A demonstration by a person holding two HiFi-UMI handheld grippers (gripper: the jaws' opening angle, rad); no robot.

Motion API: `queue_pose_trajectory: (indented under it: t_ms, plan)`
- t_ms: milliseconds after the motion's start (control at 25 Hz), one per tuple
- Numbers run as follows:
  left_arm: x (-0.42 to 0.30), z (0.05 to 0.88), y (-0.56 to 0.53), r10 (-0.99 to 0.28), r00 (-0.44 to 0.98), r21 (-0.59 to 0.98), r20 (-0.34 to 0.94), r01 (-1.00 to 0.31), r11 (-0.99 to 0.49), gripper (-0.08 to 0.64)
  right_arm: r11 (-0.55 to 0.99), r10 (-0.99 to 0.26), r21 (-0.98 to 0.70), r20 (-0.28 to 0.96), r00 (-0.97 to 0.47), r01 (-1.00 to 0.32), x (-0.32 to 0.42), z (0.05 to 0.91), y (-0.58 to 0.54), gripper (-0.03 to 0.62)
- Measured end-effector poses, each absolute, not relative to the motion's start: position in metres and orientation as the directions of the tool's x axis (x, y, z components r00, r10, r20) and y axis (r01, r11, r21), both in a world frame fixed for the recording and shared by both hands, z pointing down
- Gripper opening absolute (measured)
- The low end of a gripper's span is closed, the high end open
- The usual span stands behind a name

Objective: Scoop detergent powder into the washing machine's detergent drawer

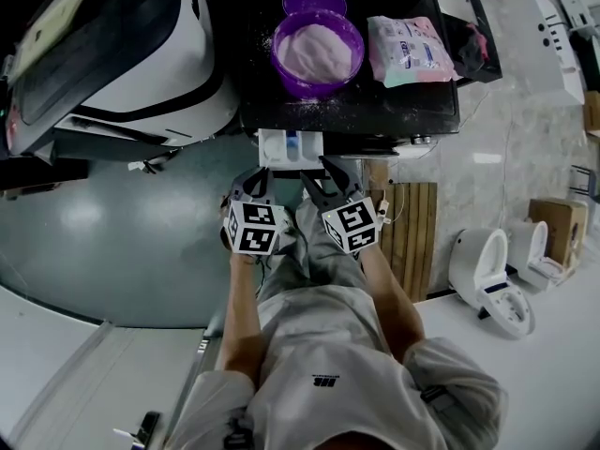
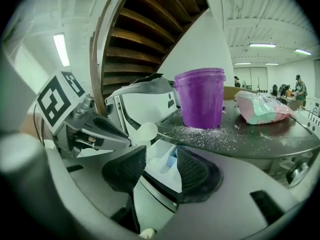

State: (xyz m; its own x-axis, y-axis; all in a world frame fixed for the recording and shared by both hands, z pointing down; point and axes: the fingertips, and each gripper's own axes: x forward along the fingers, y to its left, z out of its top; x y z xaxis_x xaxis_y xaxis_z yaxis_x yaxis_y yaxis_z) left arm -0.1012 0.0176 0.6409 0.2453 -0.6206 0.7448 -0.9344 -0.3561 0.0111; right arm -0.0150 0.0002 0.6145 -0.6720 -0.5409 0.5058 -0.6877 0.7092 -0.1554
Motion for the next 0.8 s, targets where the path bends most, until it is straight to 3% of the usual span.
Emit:
queue_pose_trajectory:
  t_ms: [440, 800]
  plan:
    - [-0.092, 0.573, 0.022, -0.763, 0.345, 0.075, 0.546, -0.927, -0.366, 0.015, 0.715, -0.620, -0.011, 0.454, -0.640, -0.700, -0.004, 0.559, 0.006, 0.181]
    - [-0.075, 0.568, 0.045, -0.763, 0.387, 0.126, 0.517, -0.917, -0.380, 0.015, 0.709, -0.630, -0.001, 0.448, -0.634, -0.705, 0.009, 0.542, 0.024, 0.181]
